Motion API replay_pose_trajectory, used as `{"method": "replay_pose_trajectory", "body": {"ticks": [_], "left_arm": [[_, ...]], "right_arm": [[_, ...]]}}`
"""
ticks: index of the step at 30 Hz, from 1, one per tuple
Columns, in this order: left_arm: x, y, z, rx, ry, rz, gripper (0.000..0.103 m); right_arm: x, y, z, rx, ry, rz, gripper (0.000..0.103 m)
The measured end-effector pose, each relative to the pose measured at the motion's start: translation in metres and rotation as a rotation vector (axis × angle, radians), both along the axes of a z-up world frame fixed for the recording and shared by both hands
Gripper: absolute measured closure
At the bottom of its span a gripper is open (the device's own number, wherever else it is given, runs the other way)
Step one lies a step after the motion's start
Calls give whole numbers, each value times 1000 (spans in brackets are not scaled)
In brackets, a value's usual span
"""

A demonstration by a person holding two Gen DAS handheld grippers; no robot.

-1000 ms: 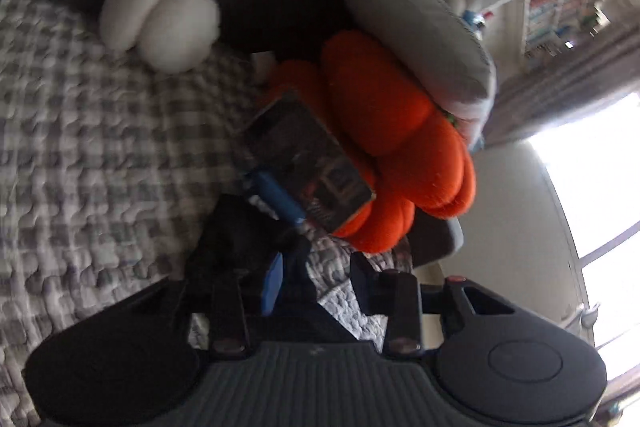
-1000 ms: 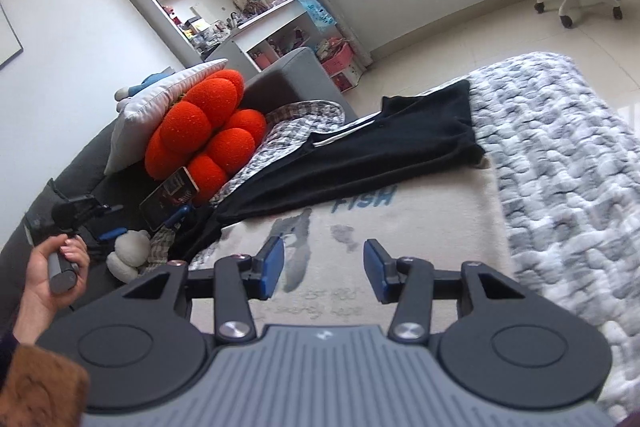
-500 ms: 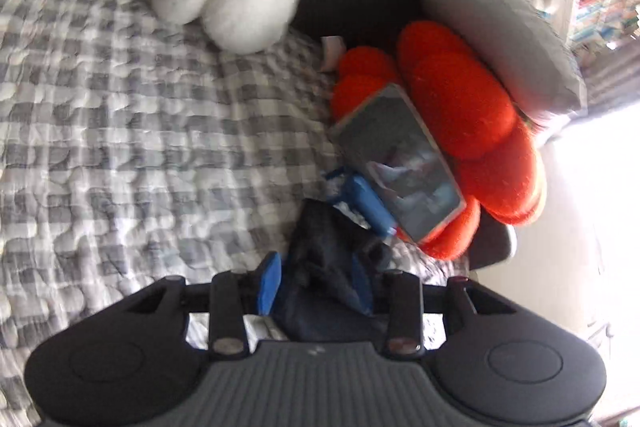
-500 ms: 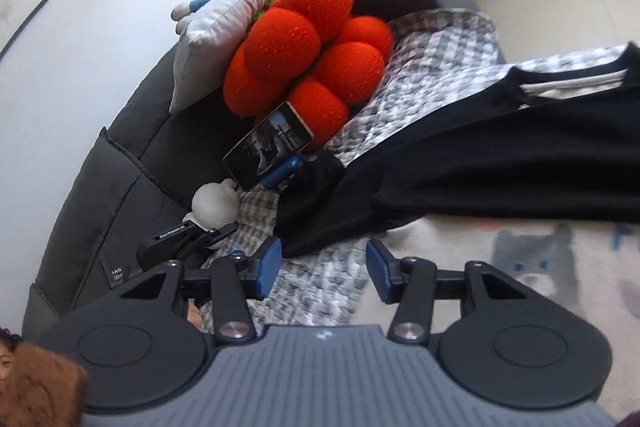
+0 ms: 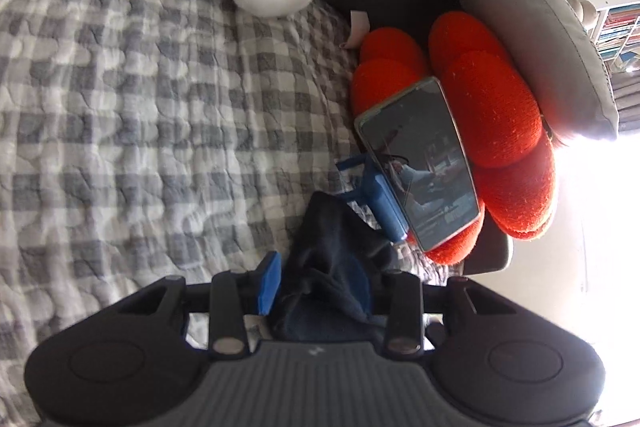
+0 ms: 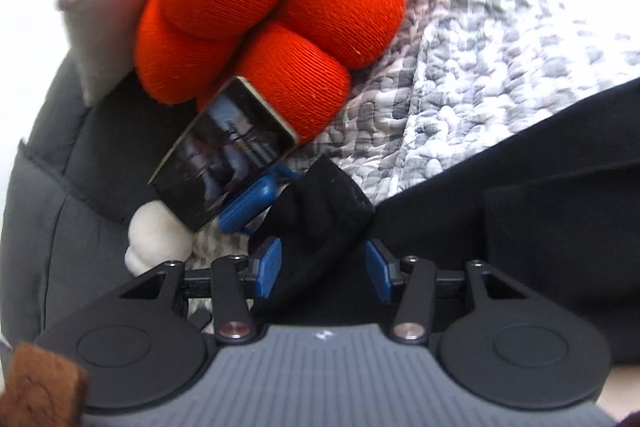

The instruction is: Fold clothes

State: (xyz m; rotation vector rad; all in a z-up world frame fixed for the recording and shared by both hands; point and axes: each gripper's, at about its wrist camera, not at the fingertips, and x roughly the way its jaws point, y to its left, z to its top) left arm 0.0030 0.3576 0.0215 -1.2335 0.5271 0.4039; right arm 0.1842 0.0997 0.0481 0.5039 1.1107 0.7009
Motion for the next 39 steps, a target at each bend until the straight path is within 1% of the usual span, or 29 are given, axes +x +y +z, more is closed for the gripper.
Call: {"method": "replay_pose_trajectory", "body": {"ticks": [5, 6, 8, 9, 12, 15, 17, 20, 23, 25, 26, 29, 32, 33, 35, 38, 39], "left_arm": [[10, -6, -3, 1, 9, -18, 64], [11, -7, -3, 3, 13, -24, 64], [14, -9, -3, 11, 20, -35, 64], [15, -10, -3, 15, 22, -41, 64], [15, -13, -2, 33, 29, -56, 64], [15, -15, -2, 45, 32, -64, 64], [17, -19, -1, 52, 37, -92, 64], [27, -35, 1, 73, 41, -183, 64], [35, -53, 5, 87, 25, -254, 63], [40, -64, 7, 99, 9, -303, 62], [43, -71, 8, 112, 5, -332, 62], [52, -93, 13, 169, 0, -414, 62], [58, -116, 21, 243, -13, -492, 61], [60, -124, 24, 269, -18, -518, 60], [61, -139, 26, 309, -16, -565, 56], [65, -157, 27, 372, 11, -602, 55], [67, -161, 27, 384, 19, -606, 55]], "right_arm": [[13, 33, -15, -95, -24, 3, 52], [13, 37, -16, -109, -37, 5, 54], [12, 43, -17, -139, -66, 6, 68], [11, 44, -15, -158, -82, 4, 92], [3, 35, 0, -151, -176, -15, 93], [-11, 12, 31, -135, -309, -26, 93], [-22, -7, 54, -128, -406, -36, 93], [-31, -50, 92, -98, -529, -78, 93], [-44, -103, 122, -120, -663, -142, 93], [-54, -143, 133, -140, -714, -187, 93], [-58, -165, 135, -148, -723, -216, 93], [-59, -231, 124, -137, -659, -324, 93], [-54, -282, 97, -125, -512, -406, 93], [-54, -296, 88, -123, -479, -428, 93], [-57, -309, 80, -99, -440, -457, 93], [-61, -326, 69, -58, -386, -497, 93], [-63, -328, 70, -56, -385, -502, 93]]}}
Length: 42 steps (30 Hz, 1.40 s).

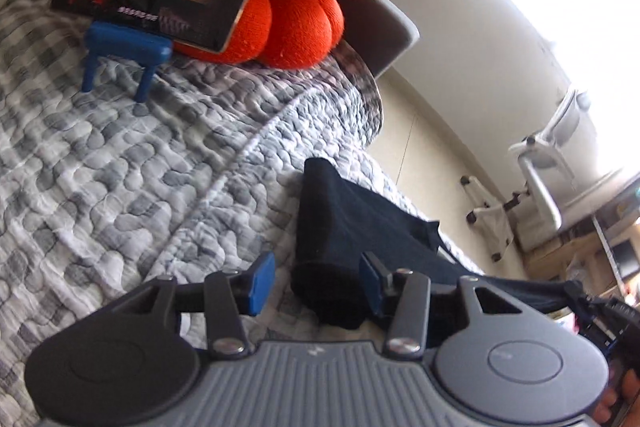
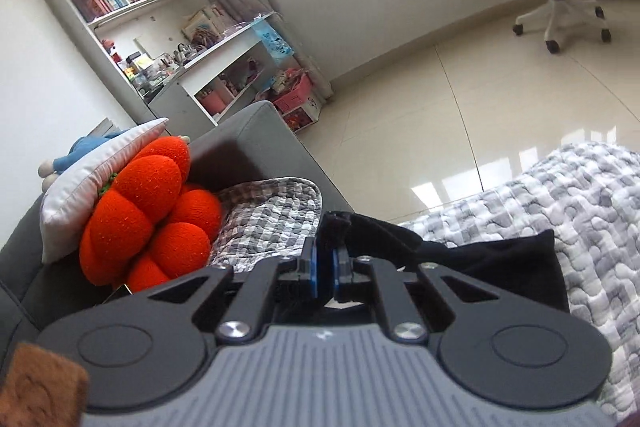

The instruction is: Fold clothes

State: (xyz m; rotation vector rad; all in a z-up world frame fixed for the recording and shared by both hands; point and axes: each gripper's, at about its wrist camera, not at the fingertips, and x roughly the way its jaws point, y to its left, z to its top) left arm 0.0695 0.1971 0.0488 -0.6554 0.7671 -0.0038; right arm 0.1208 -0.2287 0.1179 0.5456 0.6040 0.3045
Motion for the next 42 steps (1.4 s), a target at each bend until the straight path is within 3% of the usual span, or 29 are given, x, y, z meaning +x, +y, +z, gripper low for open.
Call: {"method": "replay_pose_trajectory", "body": {"ticks": [3, 6, 11, 16, 19, 23, 29, 31, 34, 36, 42], "left_arm": [[4, -10, 0, 37, 9, -8, 55], [6, -20, 0, 106, 11, -40, 55], [5, -29, 2, 147, 19, -102, 53], [8, -33, -4, 167, 67, -129, 53], [7, -30, -4, 168, 69, -123, 53], [7, -31, -5, 198, 85, -129, 53], [9, -42, -8, 326, 100, -161, 51], [10, -41, -9, 324, 104, -159, 51], [9, -41, -9, 328, 105, -159, 50], [9, -43, -9, 342, 105, -166, 50], [10, -45, -10, 366, 106, -182, 49]], "right_arm": [[-5, -2, 13, -2, -38, -4, 93], [-15, -8, 35, 1, -163, -13, 93], [-25, -32, 24, -19, -191, -64, 93], [-15, -48, -28, -24, -22, -90, 93], [-16, -52, -41, -16, 16, -95, 93], [-9, -48, -31, -23, 17, -83, 93], [-22, -49, 2, -23, -143, -95, 93], [-24, -52, -5, -39, -122, -107, 93], [-21, -58, -36, -88, -6, -126, 93], [-21, -66, -54, -62, 49, -139, 93], [-22, -69, -50, -48, 42, -131, 93]]}}
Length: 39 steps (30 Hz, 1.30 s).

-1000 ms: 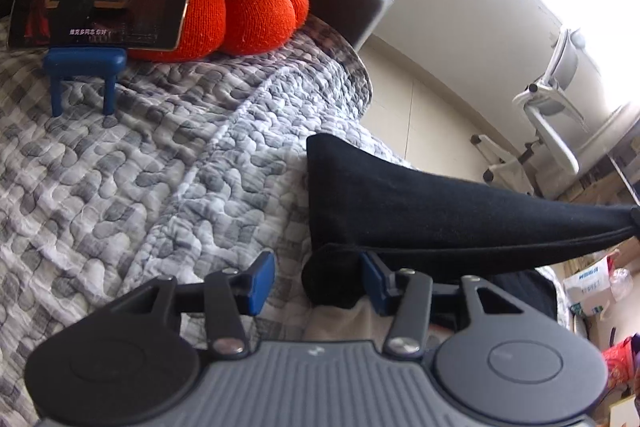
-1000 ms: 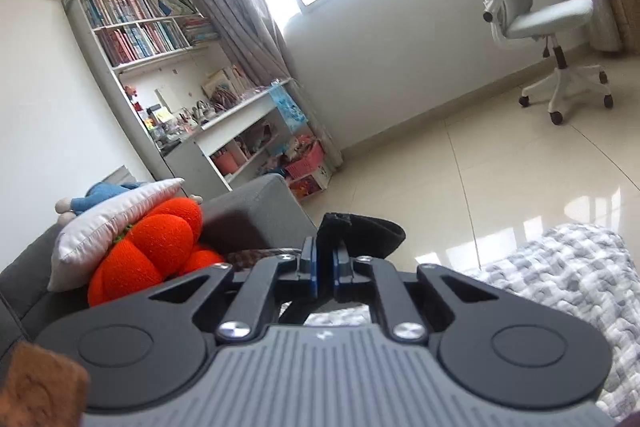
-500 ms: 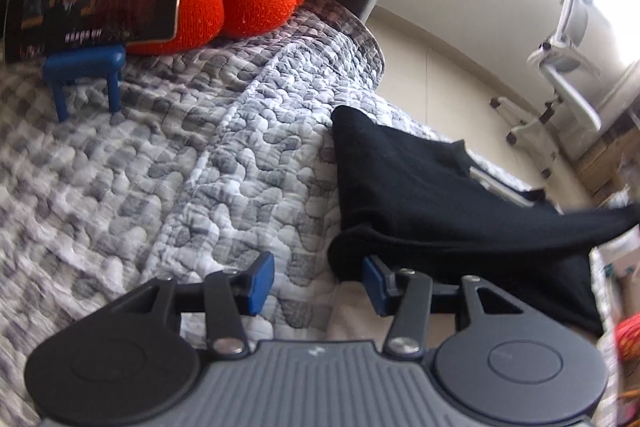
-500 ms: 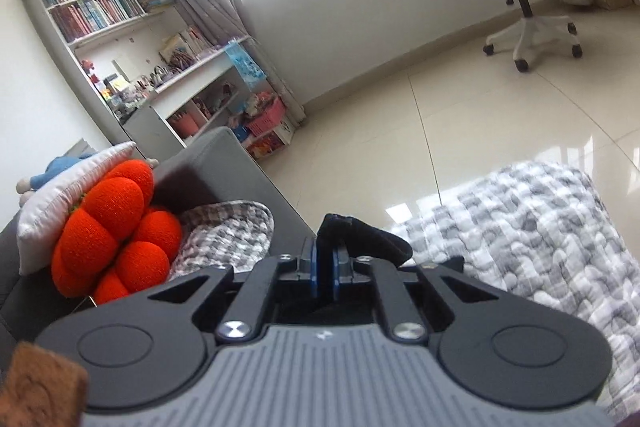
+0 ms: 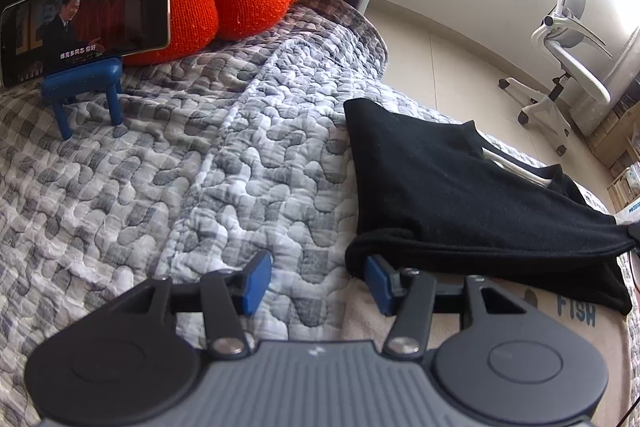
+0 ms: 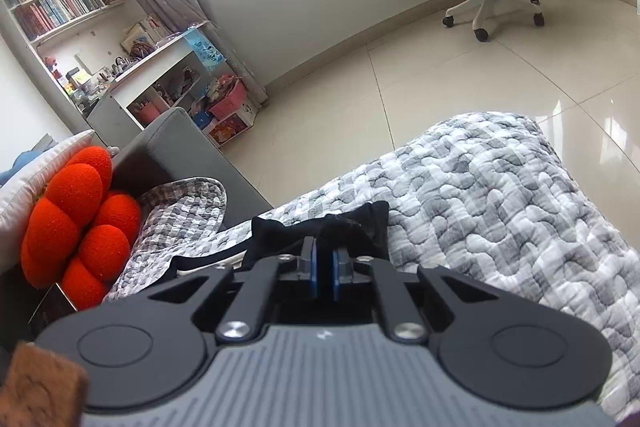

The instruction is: Fold clothes

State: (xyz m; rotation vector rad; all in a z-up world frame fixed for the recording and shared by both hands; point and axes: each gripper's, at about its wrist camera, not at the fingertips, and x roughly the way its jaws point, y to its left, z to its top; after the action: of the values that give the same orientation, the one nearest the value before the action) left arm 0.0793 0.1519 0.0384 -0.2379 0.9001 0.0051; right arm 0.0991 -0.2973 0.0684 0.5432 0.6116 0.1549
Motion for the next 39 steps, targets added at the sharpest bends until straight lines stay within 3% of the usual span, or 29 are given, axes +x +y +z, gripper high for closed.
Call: {"method": "replay_pose_trajectory", "body": {"ticks": [4, 7, 12, 15, 17, 19, 21, 25, 32, 39], "left_arm": [[0, -2, 0, 41, 2, -19, 44], [-1, 0, 1, 68, 8, -8, 42], [0, 18, 0, 39, 15, 68, 48], [-1, 25, 2, -10, 7, 95, 49], [-2, 29, 4, -53, -7, 108, 48], [-2, 32, 5, -101, -20, 127, 48], [-2, 33, 6, -145, -33, 139, 48], [2, 15, 7, -155, -47, 91, 47], [6, -4, 3, -57, 1, 2, 46], [1, 2, 1, -66, 25, -22, 46]], "right_arm": [[-7, -1, 18, 17, -92, 6, 93], [-15, -3, 11, 24, -99, 6, 93], [-21, -5, -25, -42, 24, 12, 92], [-28, -6, -28, -33, 45, 49, 86], [-30, -2, -23, -97, 50, 64, 85], [-32, 4, -15, -175, 34, 59, 76], [-35, 9, -5, -231, 6, 52, 73], [-35, 42, 10, -274, -55, 192, 62], [-28, 135, 10, -349, -83, 512, 62], [-13, 176, 4, -411, -75, 617, 62]]}}
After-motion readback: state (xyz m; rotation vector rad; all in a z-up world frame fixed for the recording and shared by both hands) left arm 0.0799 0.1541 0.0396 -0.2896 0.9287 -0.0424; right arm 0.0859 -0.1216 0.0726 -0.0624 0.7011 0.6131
